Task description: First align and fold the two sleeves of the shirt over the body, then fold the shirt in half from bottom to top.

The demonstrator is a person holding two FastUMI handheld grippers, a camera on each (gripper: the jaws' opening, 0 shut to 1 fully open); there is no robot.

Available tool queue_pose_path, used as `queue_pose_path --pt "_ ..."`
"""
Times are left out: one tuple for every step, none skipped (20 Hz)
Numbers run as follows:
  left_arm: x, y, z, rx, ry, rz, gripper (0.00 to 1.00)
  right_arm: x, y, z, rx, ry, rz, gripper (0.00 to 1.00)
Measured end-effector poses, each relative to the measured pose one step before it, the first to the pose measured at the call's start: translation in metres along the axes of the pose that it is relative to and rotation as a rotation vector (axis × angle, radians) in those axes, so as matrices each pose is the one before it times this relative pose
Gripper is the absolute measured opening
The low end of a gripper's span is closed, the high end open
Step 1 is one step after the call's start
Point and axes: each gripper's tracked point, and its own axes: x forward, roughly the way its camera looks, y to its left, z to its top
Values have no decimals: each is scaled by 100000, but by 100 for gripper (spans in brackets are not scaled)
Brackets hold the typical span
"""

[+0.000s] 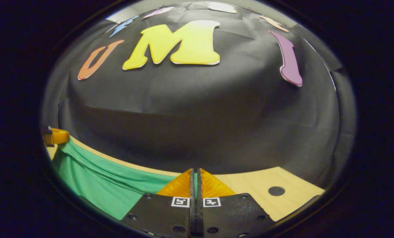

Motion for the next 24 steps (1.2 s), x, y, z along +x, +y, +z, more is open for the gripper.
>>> queue_pose_path --pt "357 -389 -95 -533 -382 -334 6 167 484 122 -648 -1139 291 0" --pt "54 -682 -768 -654 1690 -975 6 -162 370 -642 1697 901 1146 0" --pt "-106 -82 -872 -36 1949 850 6 58 131 -472 810 1356 369 0" --pt "137 78 -441 -48 873 1299 7 257 21 -376 381 1461 -715 0" --pt "-30 -41 -4 105 303 -517 7 -59 -103 -14 895 262 -88 0" --pt "-133 325 153 -1179 -1673 712 7 108 -52 3 619 -259 126 0" --pt "49 410 130 -1082 -863 583 7 5 -312 -123 1020 740 -937 0" --pt "29 54 -4 -624 -236 -9 8 92 -177 -61 1291 197 -229 0" --pt "-75 76 -84 28 29 150 9 6 -115 -59 943 203 -118 0" --pt "14 154 -61 -285 109 321 11 34 -38 -72 582 57 223 0" --pt "-26 158 91 -1015 -425 331 12 -38 90 20 52 -136 496 0" --pt "-74 295 76 -1447 -851 805 12 -4 82 -6 -225 -13 143 0" --pt "-8 118 113 -1449 -796 193 12 -2 24 7 -405 75 -57 0" --pt "-63 59 26 -1041 -352 304 13 -16 -20 -42 -153 97 45 0" --pt "-66 28 -16 -225 -159 350 31 -12 -74 98 382 -345 8 0" --pt "4 -72 -95 573 247 432 48 -52 -140 -84 708 269 -62 3" --pt "-39 -111 -174 614 581 125 65 98 -99 -42 735 125 -105 2" --pt "142 -113 -120 1451 1162 -616 82 -68 -96 78 1184 -39 80 5" --pt "127 -286 -88 709 497 -510 100 57 -33 -52 749 47 43 36" --pt "-110 -214 3 916 305 15 100 -146 -1 75 -28 -264 65 66" --pt "-130 -78 -83 1316 404 416 100 -230 -34 4 163 58 122 96" --pt "-61 39 -142 1927 498 608 100 125 14 -70 -75 15 -276 96" --pt "57 -280 23 2009 19 98 100 8 22 22 -396 -78 -46 95" --pt "35 -136 -122 1251 427 -32 100 -31 75 31 -238 -67 95 95"
